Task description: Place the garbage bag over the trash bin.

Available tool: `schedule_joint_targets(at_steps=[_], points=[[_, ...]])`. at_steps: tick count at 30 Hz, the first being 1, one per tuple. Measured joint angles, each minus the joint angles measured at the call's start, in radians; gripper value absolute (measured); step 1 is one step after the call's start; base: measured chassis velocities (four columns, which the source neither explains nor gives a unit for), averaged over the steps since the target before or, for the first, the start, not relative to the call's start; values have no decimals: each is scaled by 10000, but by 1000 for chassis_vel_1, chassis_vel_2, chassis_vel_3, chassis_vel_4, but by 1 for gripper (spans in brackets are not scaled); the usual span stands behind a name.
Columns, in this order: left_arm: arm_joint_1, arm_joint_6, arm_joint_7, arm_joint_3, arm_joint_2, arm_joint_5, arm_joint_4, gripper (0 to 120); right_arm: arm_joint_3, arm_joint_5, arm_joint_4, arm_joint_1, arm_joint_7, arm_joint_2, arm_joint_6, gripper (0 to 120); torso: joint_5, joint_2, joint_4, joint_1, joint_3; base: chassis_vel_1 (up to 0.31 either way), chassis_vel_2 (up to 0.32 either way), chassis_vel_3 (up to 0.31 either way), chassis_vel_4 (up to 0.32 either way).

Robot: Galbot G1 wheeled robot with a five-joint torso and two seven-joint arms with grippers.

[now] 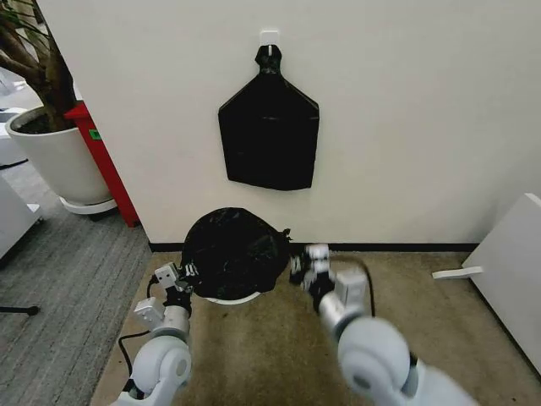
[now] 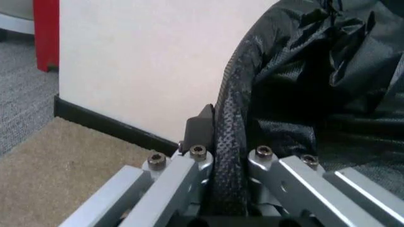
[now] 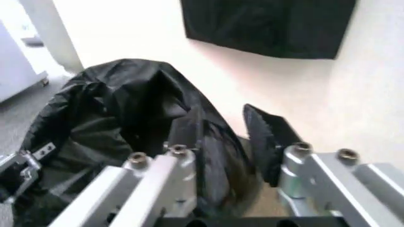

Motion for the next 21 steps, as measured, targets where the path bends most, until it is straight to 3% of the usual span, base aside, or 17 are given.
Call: schedule_joint_targets(at_steps=[3, 5, 7, 12, 21], points=[[-32, -8, 17, 51, -33, 81, 61, 4, -458, 617, -181, 740, 562, -14, -337, 30, 1, 0, 0, 0, 1, 0, 0, 0, 0], [-83, -16, 62, 129, -77, 231, 178, 4, -1440, 1830, -609, 2160, 1994, 169, -1137, 40, -1, -1, 3, 0, 1, 0, 0, 0, 0], [-93, -25, 83, 152, -86, 283, 214, 4, -1722, 2382, -752, 2561, 2500, 281, -1334, 45, 0, 0, 0, 0, 1, 0, 0, 0, 0], [-114, -139, 198, 224, -87, 550, 431, 4, -2661, 5996, -1737, 4122, 5107, 982, -1576, 66, -2, -1, 2, 0, 1, 0, 0, 0, 0], [-246, -272, 326, 355, -82, 880, 672, 4, -3706, 6783, -2765, 4879, 6008, 1583, -1578, 97, -2, -1, -1, 0, 0, 0, 0, 0, 0]])
